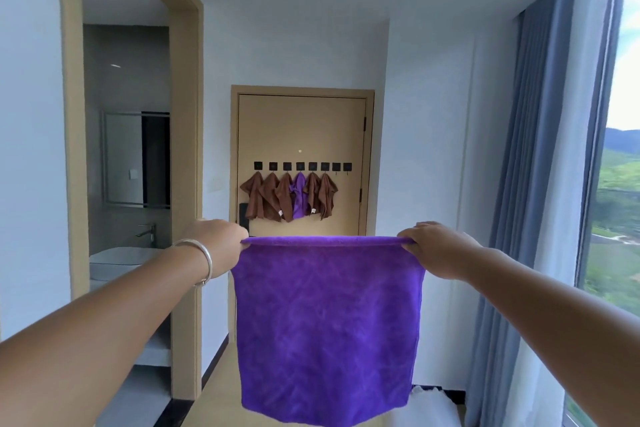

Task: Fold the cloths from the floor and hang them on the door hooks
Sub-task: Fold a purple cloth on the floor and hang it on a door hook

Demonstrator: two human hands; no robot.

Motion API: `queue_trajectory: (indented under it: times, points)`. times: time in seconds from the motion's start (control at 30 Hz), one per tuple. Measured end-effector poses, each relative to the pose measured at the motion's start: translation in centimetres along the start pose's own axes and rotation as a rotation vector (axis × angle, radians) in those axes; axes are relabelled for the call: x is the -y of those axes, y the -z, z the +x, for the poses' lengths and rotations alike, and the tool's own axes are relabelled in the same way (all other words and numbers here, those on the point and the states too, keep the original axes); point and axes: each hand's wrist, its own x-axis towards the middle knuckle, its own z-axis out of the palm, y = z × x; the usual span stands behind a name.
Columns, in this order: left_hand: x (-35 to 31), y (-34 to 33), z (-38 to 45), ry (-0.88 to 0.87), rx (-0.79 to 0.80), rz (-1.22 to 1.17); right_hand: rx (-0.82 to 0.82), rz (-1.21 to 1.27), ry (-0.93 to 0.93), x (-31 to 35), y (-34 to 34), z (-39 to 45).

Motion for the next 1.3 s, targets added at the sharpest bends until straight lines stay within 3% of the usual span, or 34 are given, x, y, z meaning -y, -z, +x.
queue_trajectory:
  times: [0.33,0.7,1.3]
  points:
    - [-0.5,-6.9,10.5,-0.012,0.029,0.014,-0.013,0.001,-0.002,-4.4,-6.0,10.8]
    - [-5.1,-11.9,26.7,0.032,0.022,-0.002,-0.072,0.055,-0.023,-15.5,-11.7,25.6]
    - [-9.3,-24.5,45.9,-0.033,0.111,0.043,0.046,0.056,-0.077,-23.8,-24.2,43.1]
